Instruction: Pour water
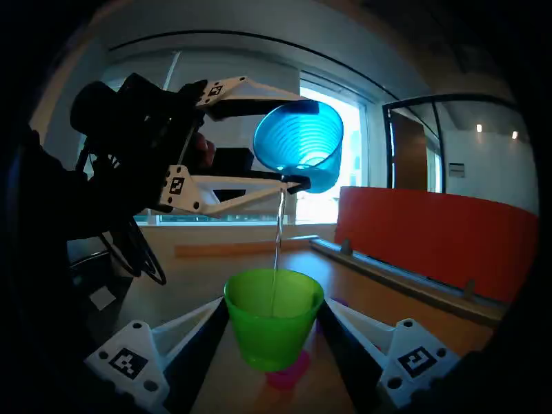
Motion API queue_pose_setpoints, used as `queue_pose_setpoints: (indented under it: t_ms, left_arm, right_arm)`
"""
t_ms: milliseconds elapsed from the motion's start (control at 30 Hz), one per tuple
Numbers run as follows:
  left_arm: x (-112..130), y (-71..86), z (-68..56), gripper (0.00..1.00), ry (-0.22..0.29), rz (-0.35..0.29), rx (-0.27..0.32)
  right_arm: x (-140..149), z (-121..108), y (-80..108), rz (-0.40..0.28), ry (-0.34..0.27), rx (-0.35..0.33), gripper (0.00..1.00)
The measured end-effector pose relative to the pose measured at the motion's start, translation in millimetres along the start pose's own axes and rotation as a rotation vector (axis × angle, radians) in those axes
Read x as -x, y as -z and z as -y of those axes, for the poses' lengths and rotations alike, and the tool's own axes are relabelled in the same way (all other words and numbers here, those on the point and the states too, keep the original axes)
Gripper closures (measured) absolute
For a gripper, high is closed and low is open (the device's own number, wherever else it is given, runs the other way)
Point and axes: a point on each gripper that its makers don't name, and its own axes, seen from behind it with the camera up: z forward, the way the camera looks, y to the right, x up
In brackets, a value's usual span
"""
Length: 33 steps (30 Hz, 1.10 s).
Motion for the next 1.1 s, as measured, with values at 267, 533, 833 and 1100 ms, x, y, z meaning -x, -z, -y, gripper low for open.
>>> queue_pose_setpoints:
  t_ms: [267, 533, 833, 1100]
  left_arm:
    - [-1.4, 1.2, 4.1, 0.13, -0.017, -0.003, -0.007]
    - [-2.4, 2.8, 2.1, 0.13, -0.031, -0.004, -0.005]
    - [-0.8, 3.3, 2.3, 0.13, -0.044, -0.002, -0.007]
    - [1.6, 1.4, 1.2, 0.13, -0.062, 0.000, -0.012]
  right_arm:
    - [-0.4, 0.3, 0.4, 0.001, 0.003, 0.000, 0.10]
    - [-0.7, 0.0, 0.2, 0.001, 0.005, 0.000, 0.10]
    - [-0.7, 0.5, -0.5, 0.002, 0.006, -0.001, 0.10]
    - [-1.3, 0.1, -0.2, 0.003, 0.007, 0.000, 0.10]
